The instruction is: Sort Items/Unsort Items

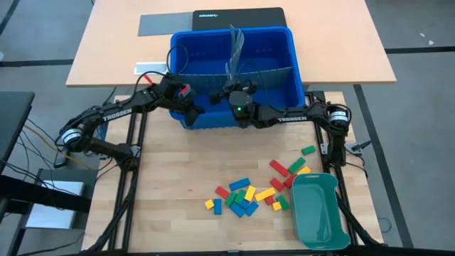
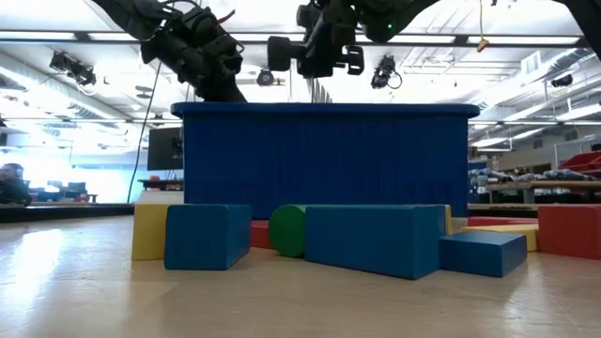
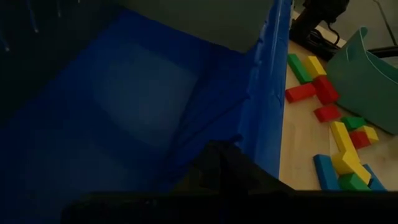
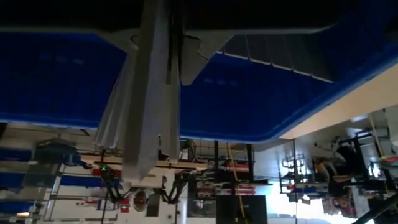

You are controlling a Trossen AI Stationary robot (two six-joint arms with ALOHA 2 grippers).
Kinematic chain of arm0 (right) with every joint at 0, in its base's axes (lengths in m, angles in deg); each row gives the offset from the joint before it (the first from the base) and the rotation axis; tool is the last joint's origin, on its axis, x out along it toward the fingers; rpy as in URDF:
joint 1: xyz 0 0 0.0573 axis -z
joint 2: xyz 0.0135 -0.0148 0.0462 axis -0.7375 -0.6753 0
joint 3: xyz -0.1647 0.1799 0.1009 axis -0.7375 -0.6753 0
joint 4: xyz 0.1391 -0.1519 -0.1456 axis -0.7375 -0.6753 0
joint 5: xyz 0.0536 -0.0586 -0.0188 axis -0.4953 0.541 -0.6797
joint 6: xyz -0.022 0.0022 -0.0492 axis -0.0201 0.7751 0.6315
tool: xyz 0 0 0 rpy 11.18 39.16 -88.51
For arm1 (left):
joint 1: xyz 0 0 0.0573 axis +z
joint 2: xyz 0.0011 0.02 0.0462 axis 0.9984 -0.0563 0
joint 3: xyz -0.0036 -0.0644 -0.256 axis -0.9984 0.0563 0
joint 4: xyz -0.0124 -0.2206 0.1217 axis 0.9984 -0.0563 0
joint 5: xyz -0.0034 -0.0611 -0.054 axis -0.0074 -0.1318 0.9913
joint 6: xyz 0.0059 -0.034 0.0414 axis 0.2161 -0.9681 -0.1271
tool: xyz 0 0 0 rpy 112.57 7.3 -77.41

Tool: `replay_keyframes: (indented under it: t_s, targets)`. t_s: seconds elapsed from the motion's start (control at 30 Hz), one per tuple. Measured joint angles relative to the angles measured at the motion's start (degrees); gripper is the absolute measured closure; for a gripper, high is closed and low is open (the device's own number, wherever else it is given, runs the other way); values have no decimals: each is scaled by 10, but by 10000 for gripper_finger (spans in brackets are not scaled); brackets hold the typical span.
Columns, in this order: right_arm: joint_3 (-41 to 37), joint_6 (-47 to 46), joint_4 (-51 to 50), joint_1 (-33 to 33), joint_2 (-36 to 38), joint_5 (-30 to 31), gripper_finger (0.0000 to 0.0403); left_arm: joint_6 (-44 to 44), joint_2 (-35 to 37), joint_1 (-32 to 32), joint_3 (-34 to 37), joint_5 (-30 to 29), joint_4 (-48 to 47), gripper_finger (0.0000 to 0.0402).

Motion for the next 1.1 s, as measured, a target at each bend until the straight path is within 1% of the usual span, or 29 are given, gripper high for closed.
replay_keyframes:
  t_s: [0.2, 0.43, 0.53, 0.63, 0.77, 0.9, 1.0, 1.1]
  targets:
    - [0, -10, 1, -5, 5, -5, 315, -14, 0, 0, 1, 2, 4, 401]
    - [0, -128, -4, -5, 27, -24, 229, -17, 0, 0, 2, 10, 2, 401]
    - [0, -168, -5, -5, 34, -43, 202, -22, 0, 0, 2, 9, 1, 401]
    - [0, -188, -6, -7, 43, -54, 181, -26, 0, 0, 2, 6, 2, 401]
    - [1, -170, -7, -12, 60, -58, 165, -26, 0, 0, 2, 3, 2, 401]
    - [1, -128, 5, -14, 88, -63, 162, -27, 0, 1, 2, 4, 4, 401]
    - [1, -88, 24, -14, 115, -80, 173, -30, -1, 1, 2, -1, 8, 401]
    - [2, -65, 27, -6, 141, -102, 199, -38, -2, 2, 3, -3, 11, 401]
